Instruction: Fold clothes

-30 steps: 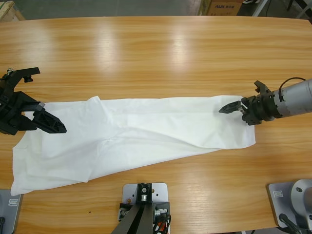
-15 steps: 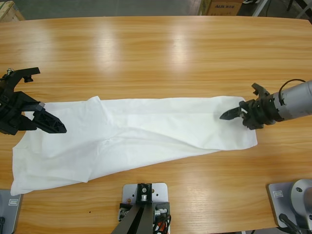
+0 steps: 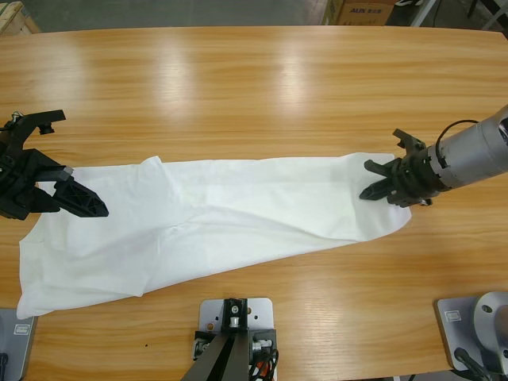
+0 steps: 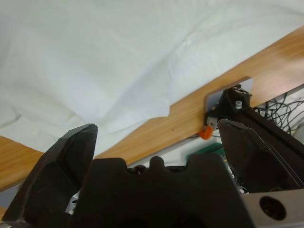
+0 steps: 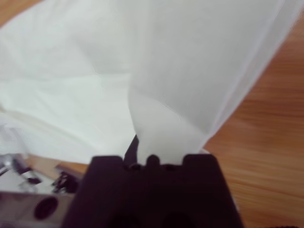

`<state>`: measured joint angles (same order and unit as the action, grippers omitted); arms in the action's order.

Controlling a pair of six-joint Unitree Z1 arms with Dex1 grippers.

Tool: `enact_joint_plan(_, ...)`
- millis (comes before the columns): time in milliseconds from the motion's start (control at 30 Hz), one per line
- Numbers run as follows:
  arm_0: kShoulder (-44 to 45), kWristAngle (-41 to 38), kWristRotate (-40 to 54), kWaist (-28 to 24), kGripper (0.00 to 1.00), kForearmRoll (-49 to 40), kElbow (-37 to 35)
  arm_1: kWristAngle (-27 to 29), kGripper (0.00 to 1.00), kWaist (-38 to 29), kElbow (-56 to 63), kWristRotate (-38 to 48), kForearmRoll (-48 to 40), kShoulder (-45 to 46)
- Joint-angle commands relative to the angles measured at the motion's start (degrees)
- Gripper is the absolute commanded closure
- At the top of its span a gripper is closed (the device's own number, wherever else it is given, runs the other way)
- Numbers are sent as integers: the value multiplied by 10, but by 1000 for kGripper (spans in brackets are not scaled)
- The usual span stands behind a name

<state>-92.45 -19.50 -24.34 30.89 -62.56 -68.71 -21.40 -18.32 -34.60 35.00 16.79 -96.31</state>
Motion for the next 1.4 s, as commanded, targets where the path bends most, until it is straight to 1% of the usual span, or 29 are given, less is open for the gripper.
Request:
enact_joint_plan(33, -12, 7, -6, 2, 0, 7, 9, 92, 1000, 132, -49, -77, 58, -9)
enact_joint_plan(167, -12, 12, -6, 2, 0, 7, 2, 153, 1000, 212, -102, -147, 112, -5)
enact_joint_plan(300, -11, 37, -20, 2, 0, 20, -5, 193, 1000, 285, -140, -188, 147, 2)
enact_joint_plan(433, -10, 80, -44, 2, 0, 33, -19, 255, 1000, 318, -185, -211, 189, -4)
enact_joint_plan(567, -13, 87, -44, 2, 0, 35, -30, 309, 1000, 366, -238, -221, 231, -14)
enact_joint_plan(633, -15, 88, -44, 2, 0, 34, -29, 321, 1000, 372, -260, -223, 254, -21)
enact_joint_plan(700, -15, 89, -45, 2, 0, 34, -28, 315, 1000, 366, -267, -222, 274, -4)
enact_joint_plan(767, -15, 90, -46, 2, 0, 34, -27, 301, 1000, 311, -278, -213, 307, 38)
enact_joint_plan(800, -15, 90, -47, 2, 0, 34, -27, 292, 1000, 267, -287, -205, 330, 61)
enact_joint_plan(867, -16, 94, -49, 2, 0, 35, -26, 275, 1000, 151, -303, -168, 372, 90)
enact_joint_plan(967, -17, 95, -54, 2, 0, 38, -24, 257, 1000, -31, -319, -75, 391, 88)
enact_joint_plan(1067, -11, 95, -56, 3, 0, 38, -23, 248, 1000, -150, -374, -14, 403, 53)
enact_joint_plan(1167, -6, 95, -56, 3, 0, 37, -20, 235, 1000, -218, -449, 9, 419, 3)
enact_joint_plan(1400, 6, 100, -61, 4, 0, 37, -17, 208, 1000, -287, -563, 14, 434, -123)
